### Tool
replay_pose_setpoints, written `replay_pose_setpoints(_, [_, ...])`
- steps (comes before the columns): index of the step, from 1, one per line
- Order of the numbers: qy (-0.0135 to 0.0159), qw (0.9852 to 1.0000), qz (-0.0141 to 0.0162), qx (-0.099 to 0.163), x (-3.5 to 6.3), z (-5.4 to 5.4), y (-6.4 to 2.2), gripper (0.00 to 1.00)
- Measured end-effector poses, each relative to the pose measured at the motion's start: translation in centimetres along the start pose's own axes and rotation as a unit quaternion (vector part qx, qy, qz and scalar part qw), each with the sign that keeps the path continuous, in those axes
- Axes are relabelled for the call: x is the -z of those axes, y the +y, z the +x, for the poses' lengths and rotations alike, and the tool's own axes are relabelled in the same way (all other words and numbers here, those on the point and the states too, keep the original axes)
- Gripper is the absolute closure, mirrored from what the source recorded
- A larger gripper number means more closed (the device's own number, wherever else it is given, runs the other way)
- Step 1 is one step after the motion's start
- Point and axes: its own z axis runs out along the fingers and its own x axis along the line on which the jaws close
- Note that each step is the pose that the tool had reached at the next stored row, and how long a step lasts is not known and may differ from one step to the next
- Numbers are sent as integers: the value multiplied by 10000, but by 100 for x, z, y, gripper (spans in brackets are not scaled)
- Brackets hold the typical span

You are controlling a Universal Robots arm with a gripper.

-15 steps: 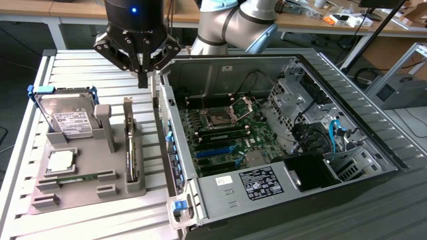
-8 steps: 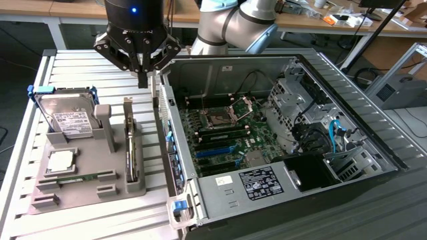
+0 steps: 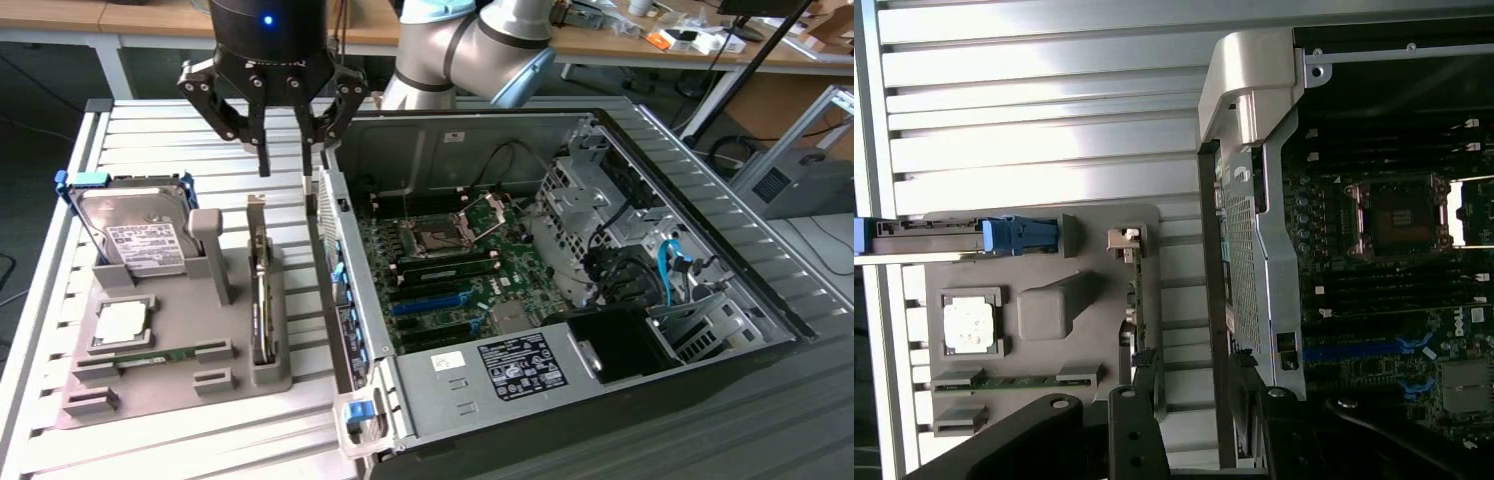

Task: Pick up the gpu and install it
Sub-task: 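Pick up the gpu and move the gpu toward the slot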

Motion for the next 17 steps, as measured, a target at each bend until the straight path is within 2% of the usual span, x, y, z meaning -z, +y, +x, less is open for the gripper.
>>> replay_pose_setpoints(4, [-1, 10000, -1, 0, -2, 4, -1, 58])
replay_pose_setpoints(17, [0, 10000, 0, 0, -25, 129, -11, 58])
